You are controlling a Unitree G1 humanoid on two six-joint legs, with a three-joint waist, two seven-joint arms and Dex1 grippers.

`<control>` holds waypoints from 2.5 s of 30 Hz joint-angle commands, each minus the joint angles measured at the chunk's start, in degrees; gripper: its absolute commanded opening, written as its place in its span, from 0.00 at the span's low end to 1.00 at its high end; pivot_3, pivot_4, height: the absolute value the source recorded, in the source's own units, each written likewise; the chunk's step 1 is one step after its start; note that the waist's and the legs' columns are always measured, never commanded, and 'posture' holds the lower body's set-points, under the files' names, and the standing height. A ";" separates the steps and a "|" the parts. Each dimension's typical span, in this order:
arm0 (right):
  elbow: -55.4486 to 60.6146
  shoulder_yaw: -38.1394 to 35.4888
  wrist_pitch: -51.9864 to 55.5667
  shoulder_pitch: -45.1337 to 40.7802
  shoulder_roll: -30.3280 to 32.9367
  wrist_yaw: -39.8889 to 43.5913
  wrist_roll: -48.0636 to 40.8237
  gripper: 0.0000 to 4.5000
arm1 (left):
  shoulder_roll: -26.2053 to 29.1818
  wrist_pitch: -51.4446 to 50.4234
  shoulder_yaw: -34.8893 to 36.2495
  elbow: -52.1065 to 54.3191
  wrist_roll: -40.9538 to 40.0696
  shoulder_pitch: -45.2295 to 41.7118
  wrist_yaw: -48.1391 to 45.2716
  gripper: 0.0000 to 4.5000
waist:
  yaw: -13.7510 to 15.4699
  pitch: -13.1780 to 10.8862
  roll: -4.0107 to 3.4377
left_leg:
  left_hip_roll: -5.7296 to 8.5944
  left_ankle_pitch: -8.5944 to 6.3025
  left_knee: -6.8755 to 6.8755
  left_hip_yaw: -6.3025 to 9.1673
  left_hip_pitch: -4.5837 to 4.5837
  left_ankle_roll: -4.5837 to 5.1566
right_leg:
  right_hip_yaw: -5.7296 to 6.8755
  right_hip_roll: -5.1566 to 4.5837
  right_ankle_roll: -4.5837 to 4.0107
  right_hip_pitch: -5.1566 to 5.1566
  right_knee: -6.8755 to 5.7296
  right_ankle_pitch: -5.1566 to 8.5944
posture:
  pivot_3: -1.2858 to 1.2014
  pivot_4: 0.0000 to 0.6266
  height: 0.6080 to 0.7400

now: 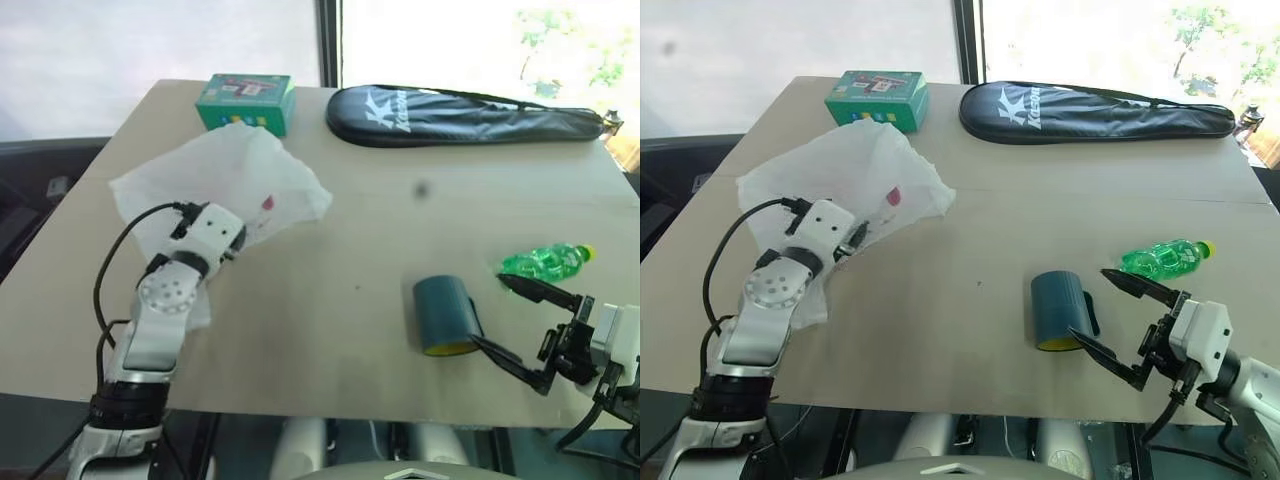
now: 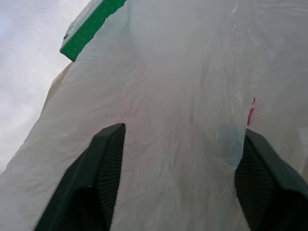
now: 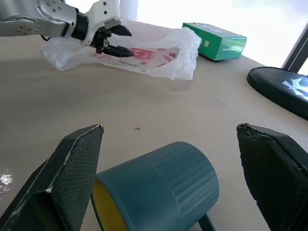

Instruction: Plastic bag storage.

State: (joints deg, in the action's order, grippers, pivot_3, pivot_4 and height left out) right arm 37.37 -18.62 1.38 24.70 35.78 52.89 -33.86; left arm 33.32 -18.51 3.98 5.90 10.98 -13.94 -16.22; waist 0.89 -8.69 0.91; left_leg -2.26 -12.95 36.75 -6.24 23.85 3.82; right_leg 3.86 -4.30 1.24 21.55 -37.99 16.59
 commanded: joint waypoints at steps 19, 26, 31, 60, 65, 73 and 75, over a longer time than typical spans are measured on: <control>19.93 12.73 13.66 14.60 -0.33 -19.94 32.11 1.00 | 0.23 -10.14 3.91 6.22 -11.72 -12.47 -6.93 0.02 | -0.07 0.15 0.32 | -0.05 0.00 0.40 0.08 0.00 -0.03 | 0.05 0.07 0.19 -0.06 -0.13 0.06 | 0.52 0.24 1.00; 19.46 9.33 10.47 15.75 0.96 -17.49 32.51 1.00 | -0.42 -14.48 3.95 9.45 -12.81 -12.29 -6.61 0.02 | -0.02 0.18 0.36 | -0.04 0.00 0.44 0.10 0.00 -0.03 | 0.05 0.07 0.08 -0.08 -0.14 -0.01 | 0.52 0.24 1.00; 22.57 3.67 13.49 17.18 0.31 -14.92 22.80 1.00 | -0.41 -16.30 2.95 11.15 -13.28 -12.19 -7.06 0.02 | 0.04 0.16 0.38 | -0.05 0.01 0.44 0.13 0.01 -0.03 | 0.06 0.10 0.06 -0.09 -0.16 -0.01 | 0.52 0.24 1.00; 3.44 19.68 27.82 -23.63 -6.66 -17.33 21.49 0.01 | -1.07 -26.59 8.06 15.91 -24.46 -16.46 -8.79 0.00 | -0.36 -0.06 0.54 | -0.06 0.02 0.48 0.14 0.07 -0.02 | 0.04 0.19 0.04 -0.09 -0.20 -0.02 | 0.52 0.24 1.00; -12.46 28.60 31.85 -45.67 -14.96 -19.58 23.92 0.01 | -2.12 -33.50 10.38 18.28 -30.67 -20.18 -8.53 0.00 | -0.53 -0.19 0.68 | -0.02 0.02 0.65 0.14 0.04 -0.03 | 0.03 0.15 0.02 -0.04 -0.54 -0.02 | 0.52 0.24 1.00; -44.66 36.02 21.30 -66.77 -32.00 -25.13 30.33 0.01 | -5.21 -46.08 15.10 23.70 -41.76 -24.90 -5.40 0.00 | -1.55 -0.42 0.74 | 0.05 0.10 0.63 0.10 0.18 -0.14 | -0.02 0.15 -0.01 0.17 -0.74 0.00 | 0.52 0.24 1.00; -52.04 36.02 17.55 -70.73 -36.14 -26.76 31.12 0.01 | -5.34 -48.53 15.19 25.15 -43.93 -25.07 -5.17 0.00 | -1.68 -0.43 0.76 | 0.05 0.10 0.64 0.13 0.23 -0.14 | 0.03 0.14 0.00 0.20 -0.73 0.00 | 0.52 0.24 1.00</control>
State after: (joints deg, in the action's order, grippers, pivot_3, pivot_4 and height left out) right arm -10.66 17.75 23.77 -42.10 2.30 27.96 -3.43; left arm 27.90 -64.93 18.05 27.52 -30.16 -37.21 -21.99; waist -0.80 -9.12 1.67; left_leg -2.21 -12.84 37.39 -6.11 24.08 3.68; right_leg 3.88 -4.16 1.24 21.76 -38.73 16.59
